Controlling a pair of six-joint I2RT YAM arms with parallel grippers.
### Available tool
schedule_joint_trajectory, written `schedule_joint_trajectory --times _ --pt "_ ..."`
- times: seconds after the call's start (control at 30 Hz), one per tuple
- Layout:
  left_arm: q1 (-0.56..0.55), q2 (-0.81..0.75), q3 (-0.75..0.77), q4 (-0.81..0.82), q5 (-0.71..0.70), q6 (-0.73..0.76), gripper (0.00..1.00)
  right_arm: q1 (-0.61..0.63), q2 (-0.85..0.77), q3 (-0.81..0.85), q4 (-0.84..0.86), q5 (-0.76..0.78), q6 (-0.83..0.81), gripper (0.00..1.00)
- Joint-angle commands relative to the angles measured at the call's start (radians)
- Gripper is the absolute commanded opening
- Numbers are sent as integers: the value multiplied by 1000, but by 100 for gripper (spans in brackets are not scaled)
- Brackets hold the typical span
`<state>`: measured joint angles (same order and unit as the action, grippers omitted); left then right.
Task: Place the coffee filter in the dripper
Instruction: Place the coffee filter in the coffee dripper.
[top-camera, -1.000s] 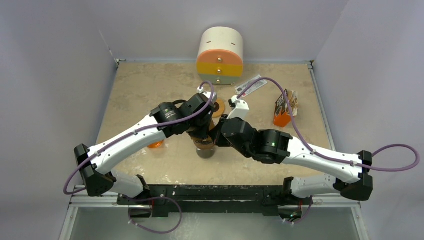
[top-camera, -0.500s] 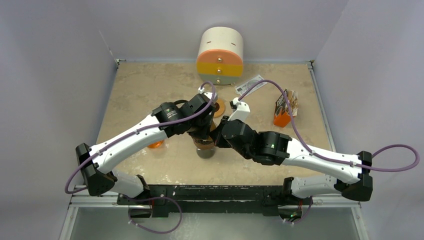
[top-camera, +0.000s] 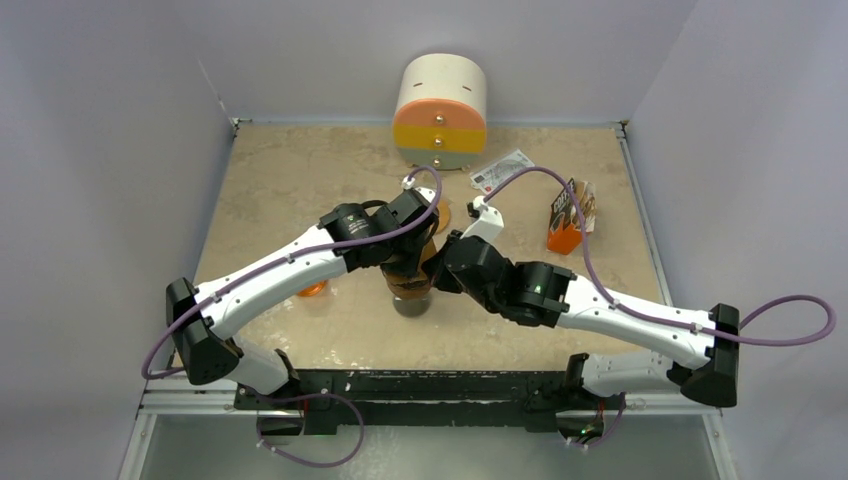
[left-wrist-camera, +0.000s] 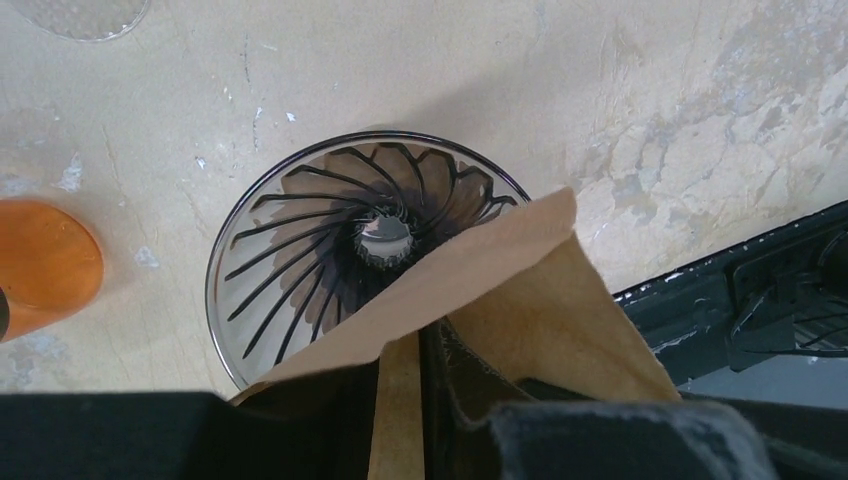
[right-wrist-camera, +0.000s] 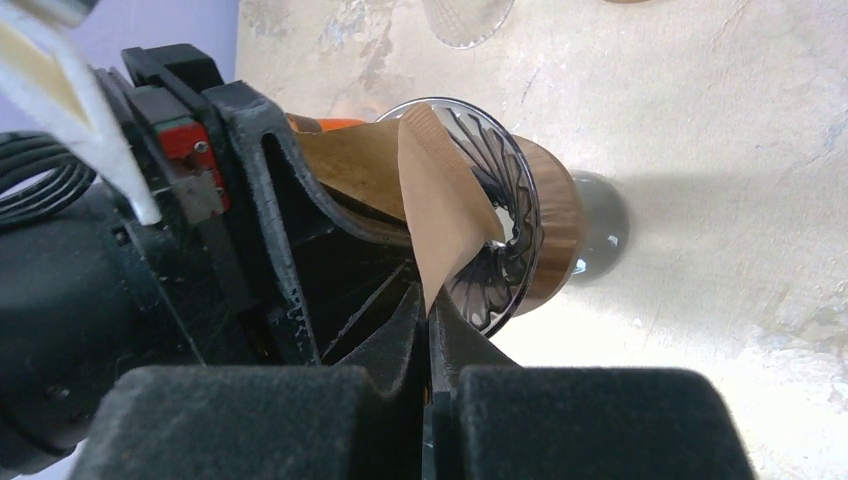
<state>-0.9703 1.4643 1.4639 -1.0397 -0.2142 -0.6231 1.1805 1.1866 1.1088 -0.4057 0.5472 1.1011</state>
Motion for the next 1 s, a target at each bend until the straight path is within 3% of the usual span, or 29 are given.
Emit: schedule_joint_trajectory --times 0.0,0.33,0.7,0.97 --pt "-3 5 26 -13 -27 28 18 -30 -9 -17 60 -22 45 0" --pt "-2 41 26 -3 -21 38 17 -82 -11 -58 107 -114 65 0" --pt "-3 70 33 -1 -25 50 16 -84 -39 -38 43 -109 41 33" --pt "-2 74 44 0 -27 56 20 -85 -107 -25 -29 -72 24 37"
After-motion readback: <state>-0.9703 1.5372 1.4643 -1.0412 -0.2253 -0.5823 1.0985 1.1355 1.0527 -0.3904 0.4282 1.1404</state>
